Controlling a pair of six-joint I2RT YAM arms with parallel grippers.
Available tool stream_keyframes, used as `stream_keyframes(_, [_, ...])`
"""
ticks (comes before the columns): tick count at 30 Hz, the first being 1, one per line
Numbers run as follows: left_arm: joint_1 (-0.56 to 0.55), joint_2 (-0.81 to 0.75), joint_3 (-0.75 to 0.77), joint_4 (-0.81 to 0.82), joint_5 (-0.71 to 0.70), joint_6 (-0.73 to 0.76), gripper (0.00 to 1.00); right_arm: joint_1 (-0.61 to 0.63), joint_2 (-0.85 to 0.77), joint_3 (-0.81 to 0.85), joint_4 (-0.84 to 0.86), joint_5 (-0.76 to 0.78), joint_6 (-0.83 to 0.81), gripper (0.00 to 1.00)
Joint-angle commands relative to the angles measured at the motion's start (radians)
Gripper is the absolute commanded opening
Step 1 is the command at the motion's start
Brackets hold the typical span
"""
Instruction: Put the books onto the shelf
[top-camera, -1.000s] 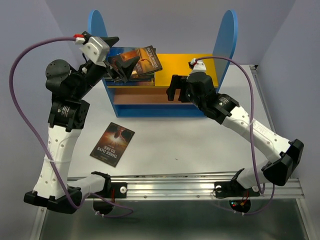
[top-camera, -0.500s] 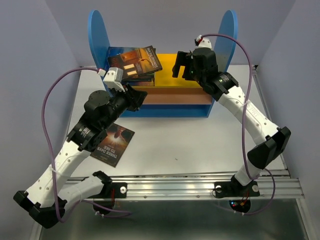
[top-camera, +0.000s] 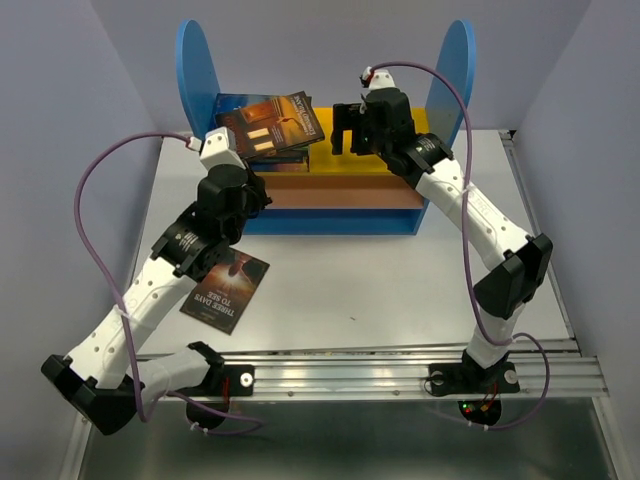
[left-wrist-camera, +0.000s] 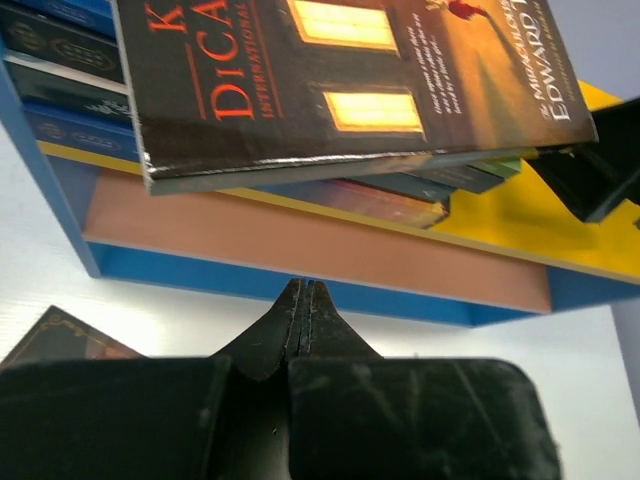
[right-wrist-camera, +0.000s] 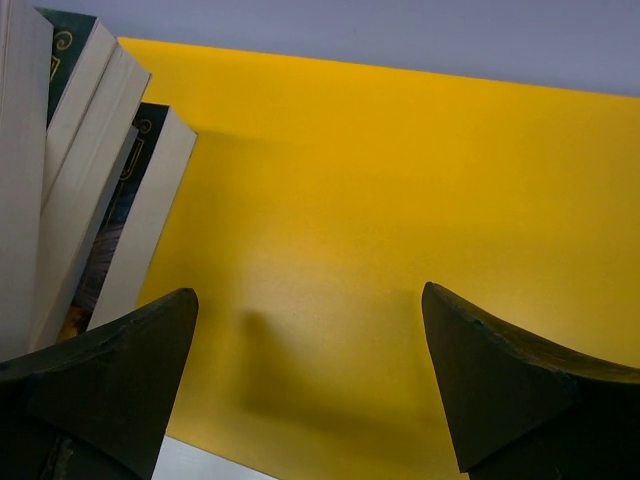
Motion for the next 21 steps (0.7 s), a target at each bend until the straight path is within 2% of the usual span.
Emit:
stream_keyframes(1, [-0.006, 0.000, 0.063, -0.018, -0.130, -0.013, 0.00, 0.006, -0.010, 0.058, 0.078, -0.037, -0.090, 1.00])
stream_keyframes(9, [0.026, 0.049, 0.103, -0.021, -0.206, 0.019, 0.00, 0.006, -0.007, 0.053, 0.147, -0.117, -0.231, 1.00])
stream_keyframes(14, [0.084, 0.068, 0.119, 0.008, -0.188, 0.039, 0.00, 0.006, -0.025, 0.027, 0.178, -0.209, -0.304, 1.00])
stream_keyframes(21, [0.139, 0.092, 0.135, 0.040, -0.160, 0.058, 0.00, 0.006, -0.050, -0.001, 0.218, -0.257, -0.353, 1.00])
